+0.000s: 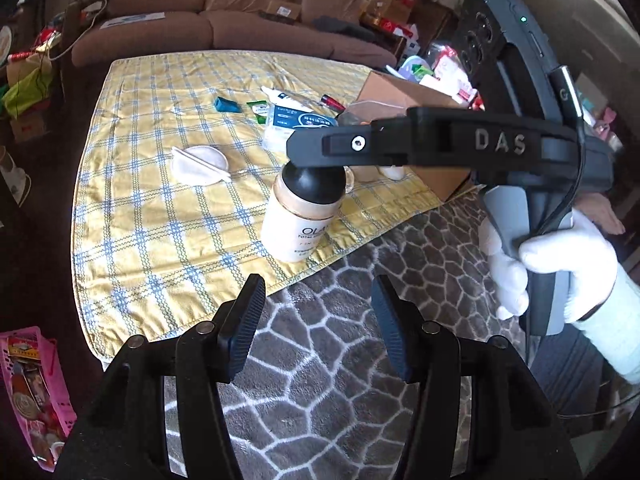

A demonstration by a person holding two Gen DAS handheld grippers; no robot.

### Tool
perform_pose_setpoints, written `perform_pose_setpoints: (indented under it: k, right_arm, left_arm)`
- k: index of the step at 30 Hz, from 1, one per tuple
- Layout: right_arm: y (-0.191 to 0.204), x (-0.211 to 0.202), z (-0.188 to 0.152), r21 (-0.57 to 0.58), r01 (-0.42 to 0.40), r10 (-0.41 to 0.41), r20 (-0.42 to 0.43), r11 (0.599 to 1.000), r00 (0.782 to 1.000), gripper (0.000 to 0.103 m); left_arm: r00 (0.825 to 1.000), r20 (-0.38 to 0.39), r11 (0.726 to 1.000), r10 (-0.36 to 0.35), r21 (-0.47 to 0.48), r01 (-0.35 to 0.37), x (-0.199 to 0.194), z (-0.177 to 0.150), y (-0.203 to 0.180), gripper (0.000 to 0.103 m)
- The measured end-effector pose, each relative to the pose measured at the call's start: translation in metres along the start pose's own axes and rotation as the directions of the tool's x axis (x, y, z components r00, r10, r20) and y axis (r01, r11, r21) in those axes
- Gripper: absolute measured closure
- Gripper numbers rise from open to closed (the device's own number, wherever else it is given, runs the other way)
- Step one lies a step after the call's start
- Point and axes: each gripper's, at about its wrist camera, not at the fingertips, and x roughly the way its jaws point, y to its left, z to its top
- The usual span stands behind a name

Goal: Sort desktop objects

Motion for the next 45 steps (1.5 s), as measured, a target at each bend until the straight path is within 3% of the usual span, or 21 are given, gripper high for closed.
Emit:
perform_pose_setpoints:
  k: [4, 9, 12, 15, 18, 21, 25, 27, 31, 36, 40, 45]
  right_arm:
    - [-0.011, -0.044, -0.007, 0.045, -0.035, 0.034, 0.032, 0.998, 0.999, 0.032]
    - [-0.039, -0.071, -0.049, 0.169, -0.099, 0.117, -0.101, 0.981, 0.988, 0.031]
    - [-0.057, -0.075, -0.085, 0.265, -0.146, 0.194, -0.165, 0.953, 0.967, 0.039]
    - [-0.067, -0.07, -0.111, 0.359, -0.189, 0.271, -0.192, 0.914, 0.943, 0.041]
    - [-0.068, -0.056, -0.127, 0.424, -0.234, 0.342, -0.2, 0.875, 0.918, 0.044]
    - [-0.069, -0.039, -0.137, 0.5, -0.283, 0.423, -0.192, 0.818, 0.885, 0.053]
    - [-0.067, -0.024, -0.146, 0.522, -0.316, 0.473, -0.197, 0.792, 0.859, 0.059]
    - [-0.064, -0.027, -0.144, 0.491, -0.316, 0.456, -0.195, 0.812, 0.868, 0.059]
    - [-0.063, -0.033, -0.142, 0.443, -0.308, 0.437, -0.226, 0.842, 0.87, 0.059]
    - [-0.06, -0.046, -0.136, 0.41, -0.32, 0.43, -0.208, 0.854, 0.879, 0.059]
    - [-0.047, -0.063, -0.102, 0.344, -0.331, 0.401, -0.154, 0.879, 0.903, 0.059]
    - [-0.026, -0.076, -0.032, 0.248, -0.357, 0.386, -0.076, 0.901, 0.92, 0.059]
  left_arm:
    - [0.997, -0.001, 0.997, -0.071, -0.014, 0.071, -0.008, -0.015, -0.012, 0.051]
    - [0.973, -0.05, 0.965, -0.227, -0.145, 0.217, -0.011, -0.042, -0.032, 0.051]
    - [0.96, -0.076, 0.936, -0.269, -0.256, 0.242, -0.009, -0.059, -0.037, 0.053]
    - [0.954, -0.073, 0.91, -0.292, -0.329, 0.253, -0.008, -0.07, -0.038, 0.056]
    - [0.953, -0.096, 0.9, -0.286, -0.368, 0.233, -0.002, -0.078, -0.039, 0.056]
    - [0.946, -0.076, 0.876, -0.315, -0.406, 0.259, 0.004, -0.084, -0.036, 0.057]
    - [0.942, -0.069, 0.871, -0.329, -0.408, 0.275, 0.016, -0.086, -0.035, 0.056]
    - [0.938, -0.055, 0.866, -0.342, -0.406, 0.292, 0.019, -0.086, -0.034, 0.055]
    - [0.934, -0.088, 0.891, -0.345, -0.344, 0.297, 0.023, -0.081, -0.042, 0.056]
    - [0.945, -0.086, 0.922, -0.314, -0.266, 0.282, 0.012, -0.065, -0.054, 0.056]
    - [0.952, -0.044, 0.933, -0.302, -0.219, 0.286, -0.006, -0.03, -0.052, 0.056]
    - [0.96, 0.022, 0.947, -0.28, -0.16, 0.28, -0.038, 0.036, -0.03, 0.056]
